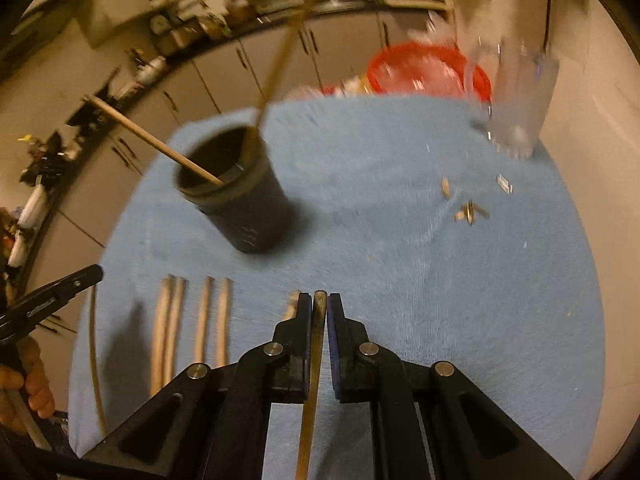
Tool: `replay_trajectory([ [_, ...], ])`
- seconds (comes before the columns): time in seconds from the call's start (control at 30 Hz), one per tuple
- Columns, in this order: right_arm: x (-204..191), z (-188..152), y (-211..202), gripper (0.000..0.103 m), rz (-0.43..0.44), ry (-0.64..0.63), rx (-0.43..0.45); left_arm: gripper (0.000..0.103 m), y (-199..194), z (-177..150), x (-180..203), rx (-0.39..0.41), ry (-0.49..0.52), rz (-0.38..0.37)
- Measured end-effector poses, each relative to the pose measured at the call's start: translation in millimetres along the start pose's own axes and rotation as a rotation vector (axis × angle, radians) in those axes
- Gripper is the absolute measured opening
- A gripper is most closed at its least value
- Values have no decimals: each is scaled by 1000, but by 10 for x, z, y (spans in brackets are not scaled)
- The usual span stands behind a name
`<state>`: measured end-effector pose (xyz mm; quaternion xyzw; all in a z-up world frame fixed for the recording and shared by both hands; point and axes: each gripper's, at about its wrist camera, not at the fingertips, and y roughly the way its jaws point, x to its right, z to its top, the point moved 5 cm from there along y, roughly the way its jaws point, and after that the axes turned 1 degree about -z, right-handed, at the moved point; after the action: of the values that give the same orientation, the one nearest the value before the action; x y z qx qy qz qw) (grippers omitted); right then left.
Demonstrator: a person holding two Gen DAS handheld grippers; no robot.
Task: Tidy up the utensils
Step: 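Close the right tool on a chopstick while the left tool grasps another chopstick, then carry both held chopsticks over the black cup and lower them in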
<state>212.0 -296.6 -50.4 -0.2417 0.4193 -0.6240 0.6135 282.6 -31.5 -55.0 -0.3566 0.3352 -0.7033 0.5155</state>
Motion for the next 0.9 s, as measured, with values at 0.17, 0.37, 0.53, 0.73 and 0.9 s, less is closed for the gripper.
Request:
replay_trajectory([
  [0.17,-148,16,-347,7,22,-43,104,6,-423,44,160,116,46,-19],
  [0.37,-259,47,-745,7,48,-79,214,6,-860,142,338,249,70,-49],
  [0.53,-368,114,-1033,7,62,-107,300,6,-1127,229,461,365,70,-69],
  [0.73,-439,191,-1231,7,83,-115,359,6,-1250,278,455,438,29,-93],
  [0.9,-507,201,-1372,7,112,-115,393,6,-1299,287,449,478,15,-109],
])
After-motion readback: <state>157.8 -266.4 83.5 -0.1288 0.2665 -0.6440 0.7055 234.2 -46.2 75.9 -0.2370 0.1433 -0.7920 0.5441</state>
